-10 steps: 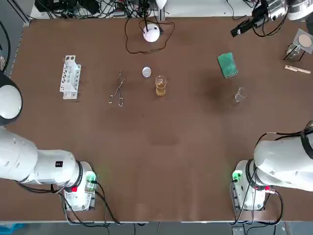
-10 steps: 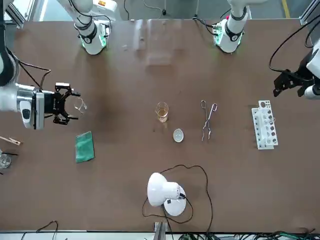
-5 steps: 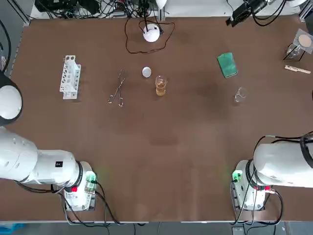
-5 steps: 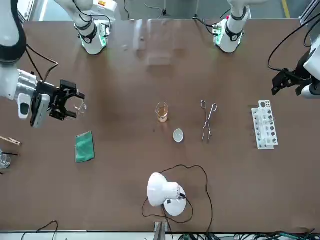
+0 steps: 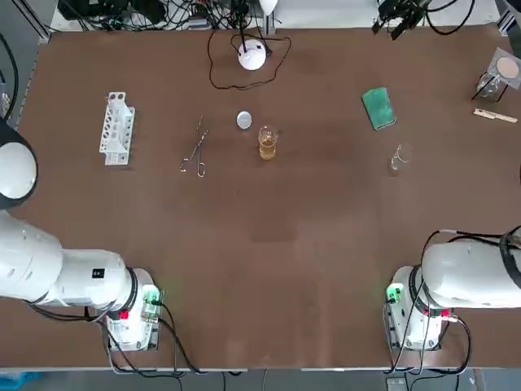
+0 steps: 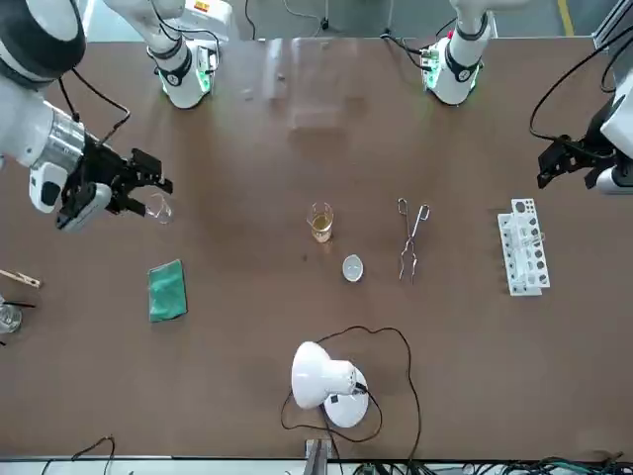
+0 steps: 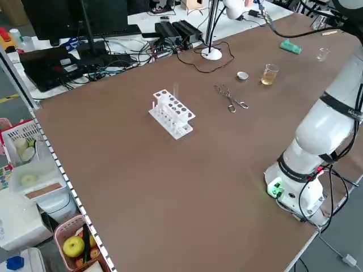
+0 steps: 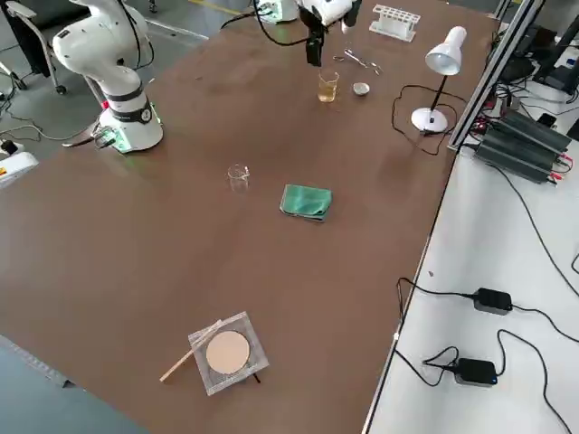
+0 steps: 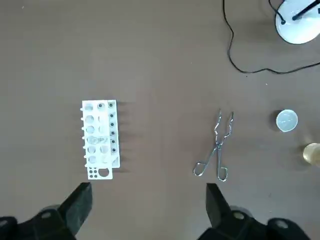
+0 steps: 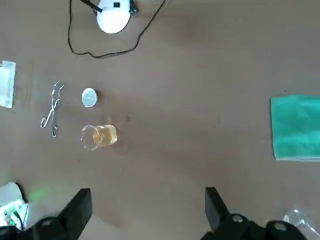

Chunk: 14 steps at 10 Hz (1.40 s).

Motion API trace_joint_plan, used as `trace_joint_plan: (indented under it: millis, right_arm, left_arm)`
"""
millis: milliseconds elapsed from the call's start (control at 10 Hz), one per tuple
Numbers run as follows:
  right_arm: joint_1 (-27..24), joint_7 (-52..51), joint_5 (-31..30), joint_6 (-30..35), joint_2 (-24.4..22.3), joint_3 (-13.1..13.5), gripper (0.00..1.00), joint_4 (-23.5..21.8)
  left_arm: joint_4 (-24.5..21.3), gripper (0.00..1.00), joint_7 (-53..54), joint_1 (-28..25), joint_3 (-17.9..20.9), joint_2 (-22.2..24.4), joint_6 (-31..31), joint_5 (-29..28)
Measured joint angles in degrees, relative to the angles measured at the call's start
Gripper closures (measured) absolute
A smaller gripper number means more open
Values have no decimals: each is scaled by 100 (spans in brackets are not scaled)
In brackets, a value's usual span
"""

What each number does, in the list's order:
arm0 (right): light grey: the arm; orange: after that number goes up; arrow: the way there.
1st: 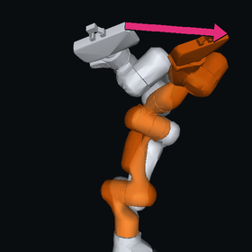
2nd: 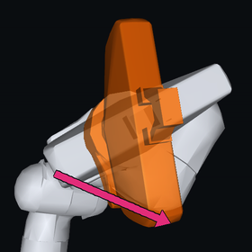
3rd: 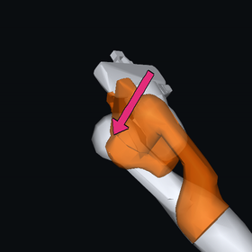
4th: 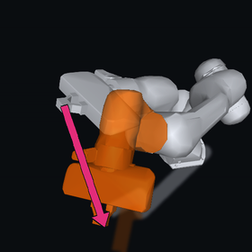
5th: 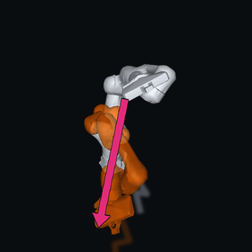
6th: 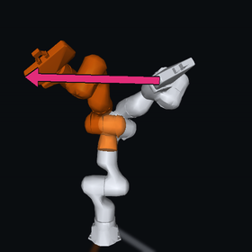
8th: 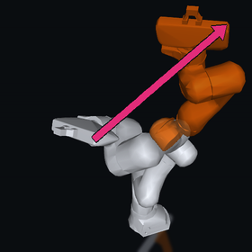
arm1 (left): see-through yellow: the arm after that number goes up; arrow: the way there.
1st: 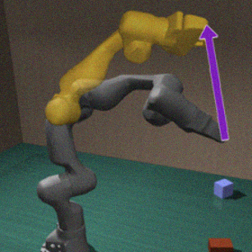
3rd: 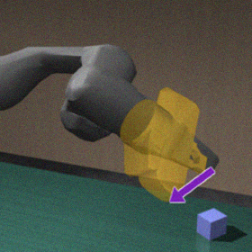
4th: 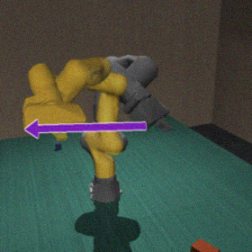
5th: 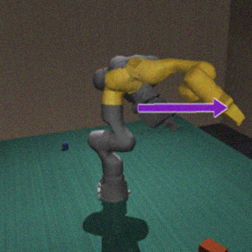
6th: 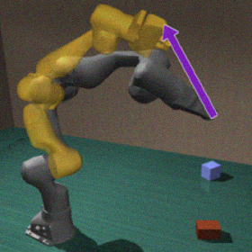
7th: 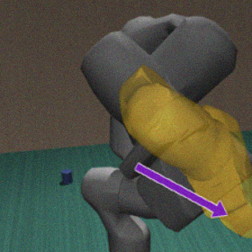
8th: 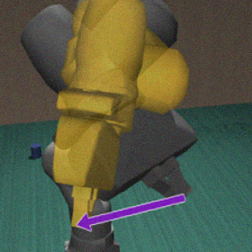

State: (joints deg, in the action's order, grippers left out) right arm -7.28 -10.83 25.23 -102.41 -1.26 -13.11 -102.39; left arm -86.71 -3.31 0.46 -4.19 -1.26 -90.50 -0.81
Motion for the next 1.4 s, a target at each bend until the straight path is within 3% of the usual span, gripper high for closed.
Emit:
trace_joint_plan:
  millis: [600,1000,1400]
  right_arm:
    - [-113,521,-1427,1120,-11,125,0,1409]
    - [-784,564,-2016,1301,8,169,0,1498]
    - [-782,1431,-2328,1297,11,87,0,1498]
  left_arm:
    - [234,0,-14,11,6,4,80,-1]
    - [293,0,-14,15,-18,3,253,-3]
    - [293,0,-14,18,-30,2,273,-3]
